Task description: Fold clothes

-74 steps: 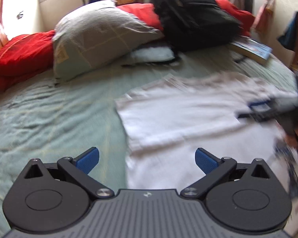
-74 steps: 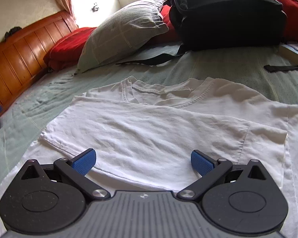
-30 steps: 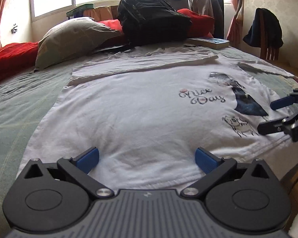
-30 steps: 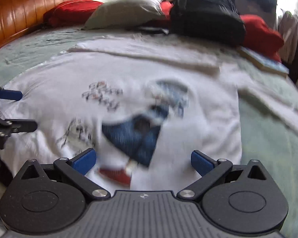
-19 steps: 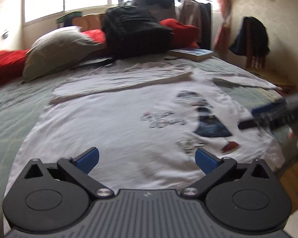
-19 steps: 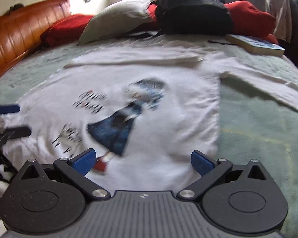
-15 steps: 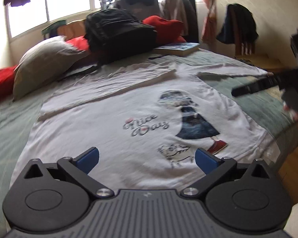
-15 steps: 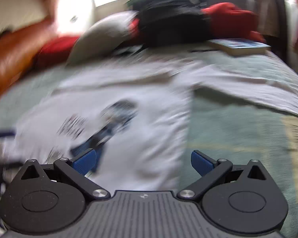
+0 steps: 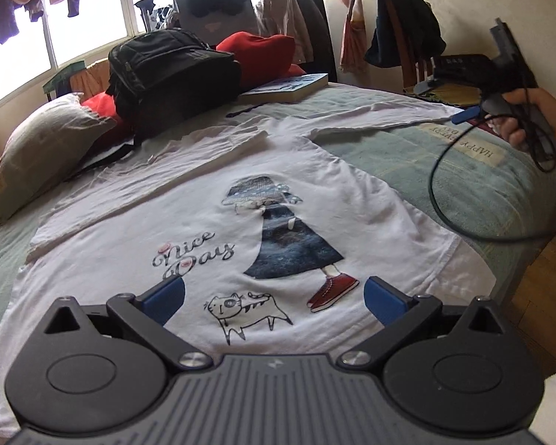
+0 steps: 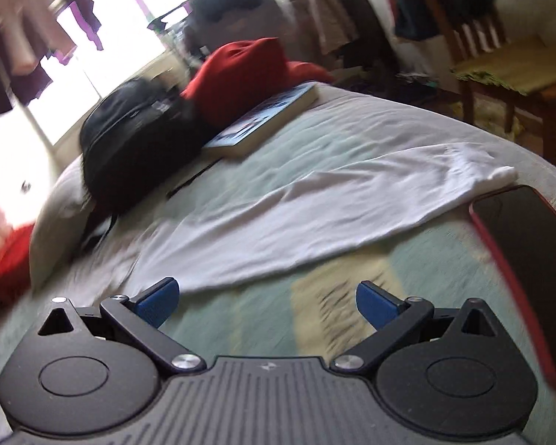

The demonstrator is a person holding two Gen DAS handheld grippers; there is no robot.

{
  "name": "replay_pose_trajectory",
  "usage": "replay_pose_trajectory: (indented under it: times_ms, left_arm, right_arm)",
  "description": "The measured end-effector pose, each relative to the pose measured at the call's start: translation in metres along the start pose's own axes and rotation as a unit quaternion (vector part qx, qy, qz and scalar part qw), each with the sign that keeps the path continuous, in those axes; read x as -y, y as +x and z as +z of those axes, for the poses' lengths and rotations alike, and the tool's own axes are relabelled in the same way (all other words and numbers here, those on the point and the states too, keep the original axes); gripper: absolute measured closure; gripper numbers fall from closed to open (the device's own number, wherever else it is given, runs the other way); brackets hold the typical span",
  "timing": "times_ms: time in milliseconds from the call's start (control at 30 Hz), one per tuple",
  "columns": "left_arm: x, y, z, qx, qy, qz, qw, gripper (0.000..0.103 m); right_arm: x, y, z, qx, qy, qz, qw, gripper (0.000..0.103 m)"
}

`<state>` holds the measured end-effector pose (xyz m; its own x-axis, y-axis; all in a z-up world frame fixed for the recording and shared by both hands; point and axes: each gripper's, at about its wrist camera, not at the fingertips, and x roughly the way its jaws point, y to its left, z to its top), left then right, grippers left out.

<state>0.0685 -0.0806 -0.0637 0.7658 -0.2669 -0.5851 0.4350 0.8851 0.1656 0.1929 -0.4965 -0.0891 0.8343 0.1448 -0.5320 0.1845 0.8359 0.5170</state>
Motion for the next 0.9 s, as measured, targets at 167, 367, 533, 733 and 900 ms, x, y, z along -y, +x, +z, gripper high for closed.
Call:
replay_pose_trajectory:
  times_ms: [167,367,533,733,900]
  left_arm:
    - [0.004,0.001,0.001,0.000,0.008,0.010,0.9999,0.001]
    - [0.007,0.003,0.003,-0.002,0.012,0.016,0.9998,0.001]
    - [0.009,0.006,0.003,-0.005,0.013,0.018,0.9997,0.001]
    - [0.007,0.009,0.002,-0.008,0.010,0.021,0.9997,0.001]
    - [0.004,0.009,0.002,-0.009,0.003,0.026,0.9996,0.001]
  right_arm:
    - [0.033,0.029,0.012,-0.013,0.078,0.010,0.997,0.000]
    - [0.043,0.043,0.014,0.011,0.082,0.018,0.996,0.000]
    - [0.049,0.048,0.018,0.030,0.093,0.028,0.995,0.000]
    - [0.061,0.054,0.025,0.057,0.119,0.039,0.991,0.000]
    - [0.063,0.063,0.033,0.062,0.107,0.033,0.992,0.000]
